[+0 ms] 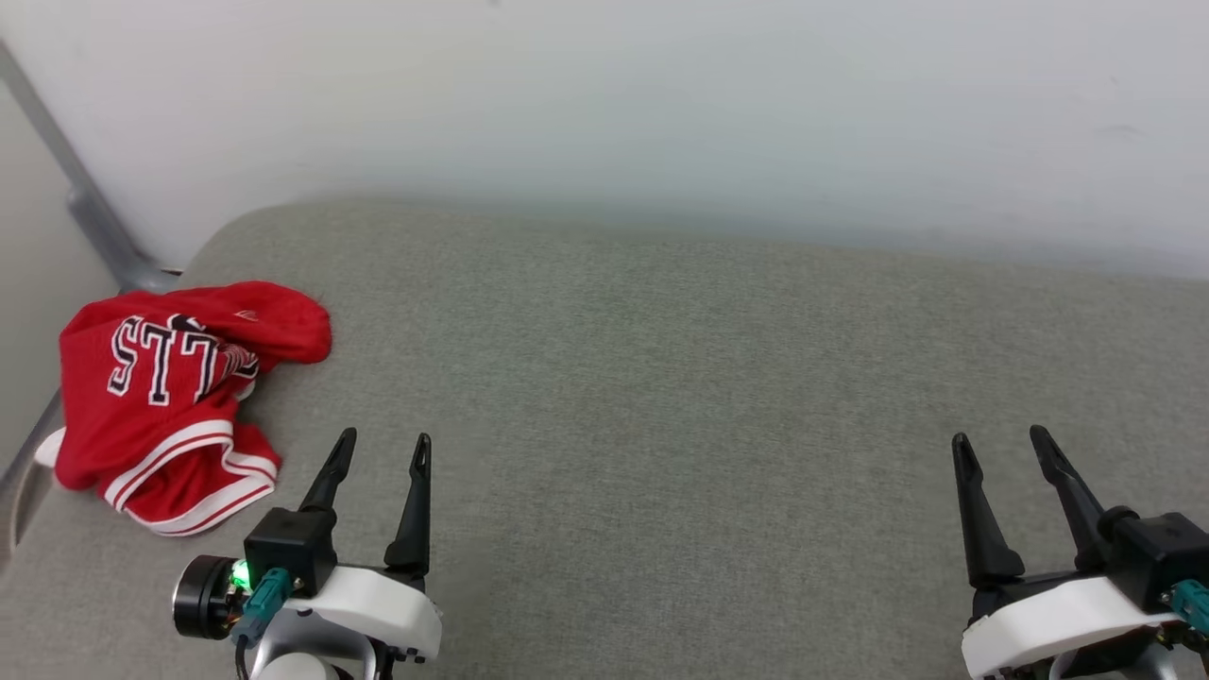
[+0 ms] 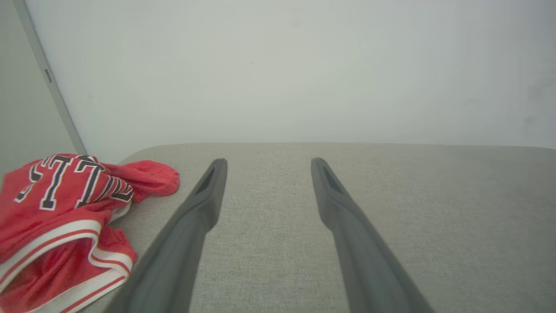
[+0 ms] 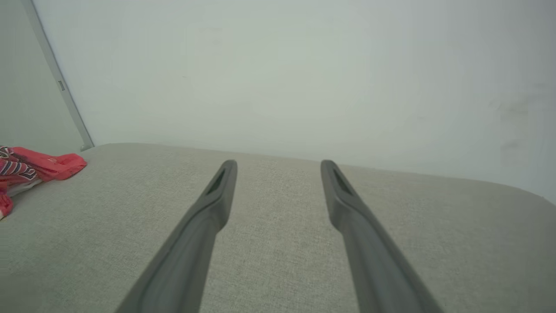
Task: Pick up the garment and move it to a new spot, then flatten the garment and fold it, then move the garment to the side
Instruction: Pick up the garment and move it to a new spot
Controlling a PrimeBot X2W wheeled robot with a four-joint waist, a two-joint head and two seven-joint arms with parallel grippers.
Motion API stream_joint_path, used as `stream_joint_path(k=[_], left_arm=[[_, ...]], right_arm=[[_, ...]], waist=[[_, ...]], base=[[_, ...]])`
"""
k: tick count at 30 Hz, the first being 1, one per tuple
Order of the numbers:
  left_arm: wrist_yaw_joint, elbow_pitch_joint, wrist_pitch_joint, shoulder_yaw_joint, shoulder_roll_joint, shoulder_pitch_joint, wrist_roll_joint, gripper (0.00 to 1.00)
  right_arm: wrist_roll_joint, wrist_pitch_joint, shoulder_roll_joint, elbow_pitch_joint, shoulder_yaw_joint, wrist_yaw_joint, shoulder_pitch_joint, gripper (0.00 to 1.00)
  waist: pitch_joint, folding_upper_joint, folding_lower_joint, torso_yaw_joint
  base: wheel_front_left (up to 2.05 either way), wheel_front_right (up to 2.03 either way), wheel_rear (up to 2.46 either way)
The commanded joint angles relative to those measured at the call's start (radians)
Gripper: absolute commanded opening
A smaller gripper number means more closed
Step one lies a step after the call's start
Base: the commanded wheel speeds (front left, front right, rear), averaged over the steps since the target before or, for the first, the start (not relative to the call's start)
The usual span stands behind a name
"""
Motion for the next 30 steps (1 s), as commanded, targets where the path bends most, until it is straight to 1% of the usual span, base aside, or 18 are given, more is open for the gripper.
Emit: stream_joint_path(k=[1, 11, 12, 16, 23, 30], left_arm=[[-0.002, -0.002, -0.003, 0.005, 0.002, -0.015, 0.002, 1.0], [0.003, -0.009, -0.003, 0.041, 0.001, -0.015, -0.002, 1.0], [0.002, -0.013, -0.003, 0.047, 0.001, -0.013, 0.001, 1.0], [-0.001, -0.019, -0.003, 0.051, -0.002, -0.014, 0.004, 1.0], [-0.011, -0.034, -0.003, 0.059, -0.003, -0.014, 0.005, 1.0], [-0.014, -0.037, -0.003, 0.066, -0.007, -0.018, 0.009, 1.0]], right_arm=[[0.001, -0.006, 0.002, -0.005, 0.001, 0.0, -0.004, 1.0], [-0.012, -0.007, 0.002, -0.031, 0.027, 0.0, -0.018, 1.0], [-0.016, -0.007, 0.002, -0.039, 0.032, 0.0, -0.018, 1.0], [-0.01, -0.002, 0.002, -0.044, 0.041, 0.0, -0.024, 1.0], [-0.029, -0.004, 0.002, -0.052, 0.057, 0.0, -0.036, 1.0], [-0.025, -0.002, 0.002, -0.052, 0.054, 0.0, -0.032, 1.0]], waist=[[0.006, 0.0, 0.0, 0.042], [0.015, 0.0, 0.0, 0.181], [0.017, 0.0, 0.0, 0.217], [0.021, 0.0, 0.0, 0.257], [0.025, 0.0, 0.0, 0.298], [0.025, 0.0, 0.0, 0.319]], base=[[0.0, 0.0, 0.0], [0.0, 0.0, 0.0], [0.0, 0.0, 0.0], [0.0, 0.0, 0.0], [0.0, 0.0, 0.0], [0.0, 0.0, 0.0]])
